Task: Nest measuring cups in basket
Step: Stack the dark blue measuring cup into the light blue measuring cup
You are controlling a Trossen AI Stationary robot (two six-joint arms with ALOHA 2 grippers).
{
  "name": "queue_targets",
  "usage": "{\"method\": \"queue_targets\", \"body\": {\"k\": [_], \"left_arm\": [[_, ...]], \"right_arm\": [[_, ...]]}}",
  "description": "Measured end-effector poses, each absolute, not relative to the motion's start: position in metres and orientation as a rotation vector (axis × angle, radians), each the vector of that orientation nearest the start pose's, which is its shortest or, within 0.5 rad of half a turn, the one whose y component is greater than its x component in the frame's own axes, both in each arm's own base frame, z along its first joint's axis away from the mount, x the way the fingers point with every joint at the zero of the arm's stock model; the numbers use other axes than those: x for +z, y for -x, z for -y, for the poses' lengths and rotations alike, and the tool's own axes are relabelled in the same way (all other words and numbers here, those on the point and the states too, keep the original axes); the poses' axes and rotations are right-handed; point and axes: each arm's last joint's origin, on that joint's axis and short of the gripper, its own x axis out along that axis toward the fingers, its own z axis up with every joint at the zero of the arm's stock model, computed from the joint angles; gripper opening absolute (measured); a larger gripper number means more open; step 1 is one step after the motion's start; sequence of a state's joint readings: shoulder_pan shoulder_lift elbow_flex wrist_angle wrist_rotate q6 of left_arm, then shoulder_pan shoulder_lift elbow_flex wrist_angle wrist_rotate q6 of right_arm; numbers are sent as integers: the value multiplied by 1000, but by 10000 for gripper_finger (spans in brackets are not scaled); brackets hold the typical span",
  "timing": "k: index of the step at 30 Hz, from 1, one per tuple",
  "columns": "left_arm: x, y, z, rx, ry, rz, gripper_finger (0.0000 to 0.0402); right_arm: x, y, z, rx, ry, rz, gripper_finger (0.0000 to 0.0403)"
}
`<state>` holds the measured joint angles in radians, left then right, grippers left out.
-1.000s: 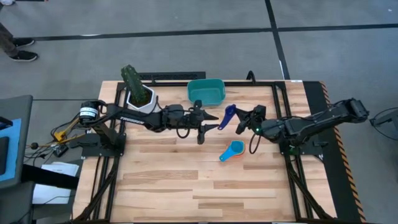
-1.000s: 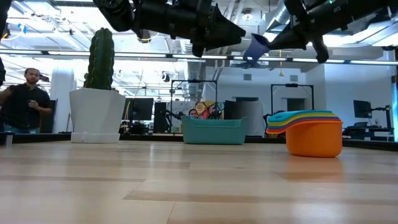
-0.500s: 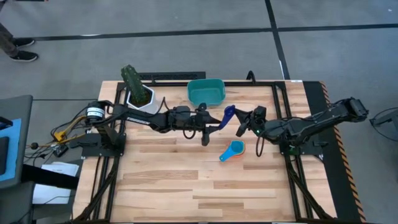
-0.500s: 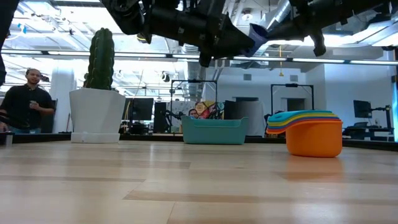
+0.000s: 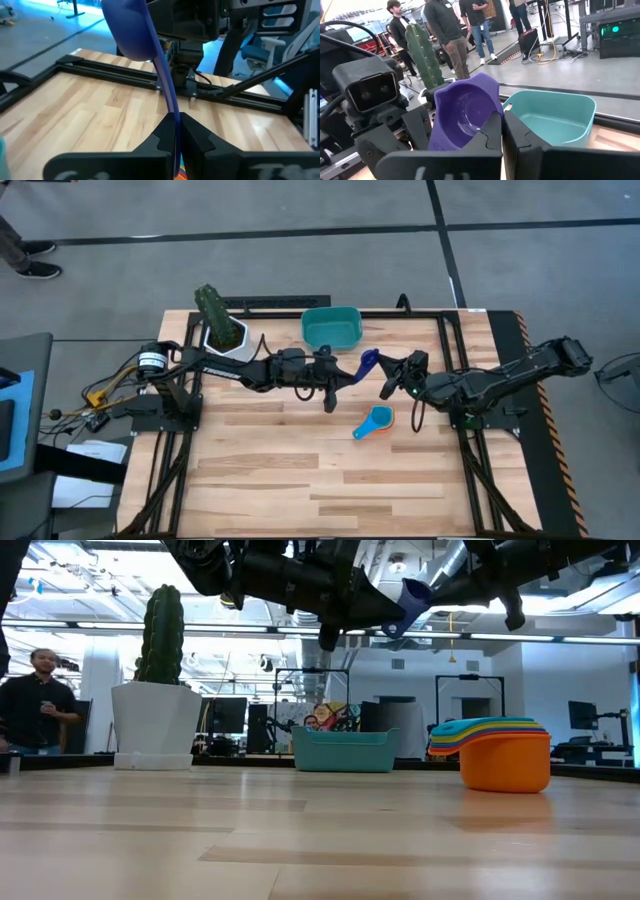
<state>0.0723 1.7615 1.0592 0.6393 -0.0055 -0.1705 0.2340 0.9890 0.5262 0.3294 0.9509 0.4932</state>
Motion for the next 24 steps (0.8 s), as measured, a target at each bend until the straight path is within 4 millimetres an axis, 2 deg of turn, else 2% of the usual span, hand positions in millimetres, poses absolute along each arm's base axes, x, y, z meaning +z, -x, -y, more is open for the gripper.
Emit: {"method": "queue_targets", "body": {"k": [9, 19, 24], "left_arm": [[245, -392, -20, 63, 233, -50, 0], [237, -386, 19, 52, 305, -28, 0], [222, -376, 44, -9, 356, -49, 0]], "right_arm": [[257, -204, -28, -704, -345, 37, 74], [267, -189, -47, -640, -172, 9, 114], [273, -181, -53, -653, -98, 11, 122]]}}
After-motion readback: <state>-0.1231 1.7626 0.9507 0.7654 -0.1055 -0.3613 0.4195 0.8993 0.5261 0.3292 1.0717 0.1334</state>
